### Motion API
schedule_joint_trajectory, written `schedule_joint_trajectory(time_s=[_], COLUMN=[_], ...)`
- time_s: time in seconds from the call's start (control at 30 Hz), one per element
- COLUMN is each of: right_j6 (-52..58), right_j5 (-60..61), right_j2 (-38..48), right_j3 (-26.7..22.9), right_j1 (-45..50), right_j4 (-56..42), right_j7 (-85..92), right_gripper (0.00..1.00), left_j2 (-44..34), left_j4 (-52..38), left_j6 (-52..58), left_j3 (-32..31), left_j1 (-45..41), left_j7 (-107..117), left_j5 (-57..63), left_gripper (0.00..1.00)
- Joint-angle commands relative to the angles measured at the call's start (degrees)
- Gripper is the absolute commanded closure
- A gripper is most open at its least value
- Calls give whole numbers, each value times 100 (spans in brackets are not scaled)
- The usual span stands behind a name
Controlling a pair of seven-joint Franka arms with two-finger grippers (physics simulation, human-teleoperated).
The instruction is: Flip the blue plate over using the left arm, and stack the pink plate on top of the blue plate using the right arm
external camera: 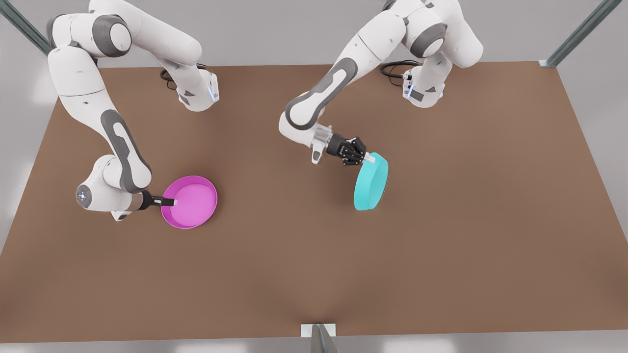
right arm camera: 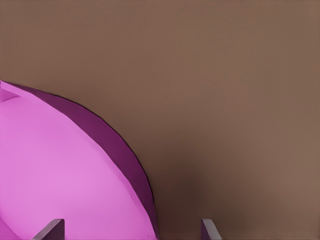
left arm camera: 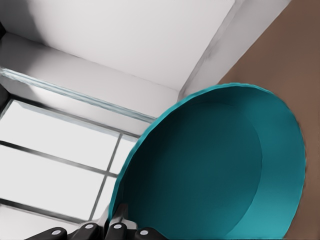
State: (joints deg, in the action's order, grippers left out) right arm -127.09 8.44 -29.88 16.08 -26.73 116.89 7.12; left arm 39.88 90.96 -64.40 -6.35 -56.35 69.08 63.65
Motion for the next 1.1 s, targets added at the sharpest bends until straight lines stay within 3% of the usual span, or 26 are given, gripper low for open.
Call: schedule_joint_trajectory(time_s=[0.0,0.3,0.43,0.53,0.63,0.83,0.97,1.0,1.07], right_j6=[0,-9,9,-9,-9,0,61,61,53], right_j5=[0,0,0,0,0,0,0,0,0], right_j2=[0,-53,-44,-61,-132,-132,-114,-123,-123], right_j3=[0,0,0,0,0,0,0,0,0], right_j1=[2,19,10,37,37,37,37,45,63], right_j4=[0,-17,-17,-26,-44,-52,-61,-70,-79], right_j7=[0,0,0,-9,-9,0,0,0,0], right_gripper=[0,0,10,24,25,41,66,71,77], left_j2=[54,766,960,1092,1259,1408,1505,1514,1522], left_j4=[1,-263,-377,-377,-500,-544,-544,-544,-544], left_j6=[15,507,604,674,762,832,894,920,911], left_j3=[2,2,11,11,2,2,2,2,2], left_j1=[-43,-439,-606,-650,-676,-685,-738,-764,-764], left_j7=[70,826,879,1108,1108,1231,1231,1231,1231], left_j5=[68,525,754,754,745,736,736,736,736], left_gripper=[79,79,79,79,79,79,79,77,51])
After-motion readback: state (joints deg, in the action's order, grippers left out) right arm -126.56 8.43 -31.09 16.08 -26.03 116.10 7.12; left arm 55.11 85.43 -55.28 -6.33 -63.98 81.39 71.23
